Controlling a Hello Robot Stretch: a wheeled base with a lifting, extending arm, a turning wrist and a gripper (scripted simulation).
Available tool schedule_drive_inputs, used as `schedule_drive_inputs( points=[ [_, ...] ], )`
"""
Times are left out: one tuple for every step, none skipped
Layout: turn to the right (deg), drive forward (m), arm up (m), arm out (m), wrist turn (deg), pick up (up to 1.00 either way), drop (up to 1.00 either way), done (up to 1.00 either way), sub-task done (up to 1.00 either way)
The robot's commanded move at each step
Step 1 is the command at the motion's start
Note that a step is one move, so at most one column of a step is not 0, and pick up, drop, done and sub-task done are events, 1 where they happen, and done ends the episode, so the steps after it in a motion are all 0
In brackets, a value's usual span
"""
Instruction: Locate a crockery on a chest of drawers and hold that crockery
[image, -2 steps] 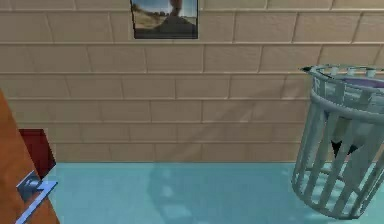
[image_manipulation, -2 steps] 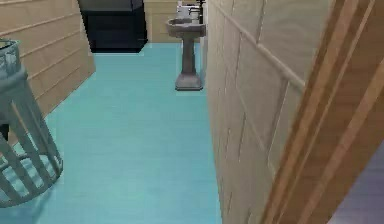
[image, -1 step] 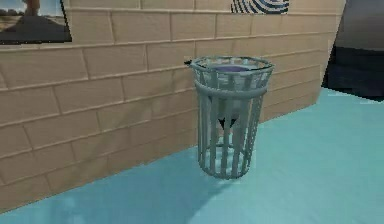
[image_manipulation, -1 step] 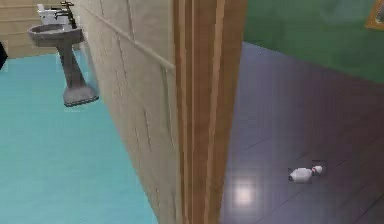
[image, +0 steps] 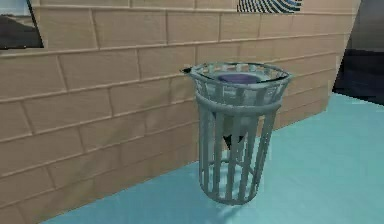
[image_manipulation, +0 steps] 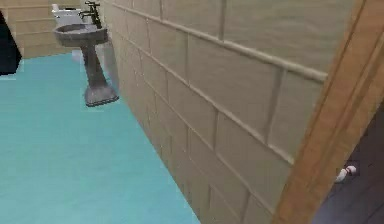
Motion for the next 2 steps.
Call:
schedule_drive_inputs(
  points=[
    [45.0, 0.00, 0.00, 0.00, 0.0, 0.00, 0.00, 0.00, 0.00],
    [3.0, 0.00, 0.00, 0.00, 0.0, 0.00, 0.00, 0.00, 0.00]
  ],
)
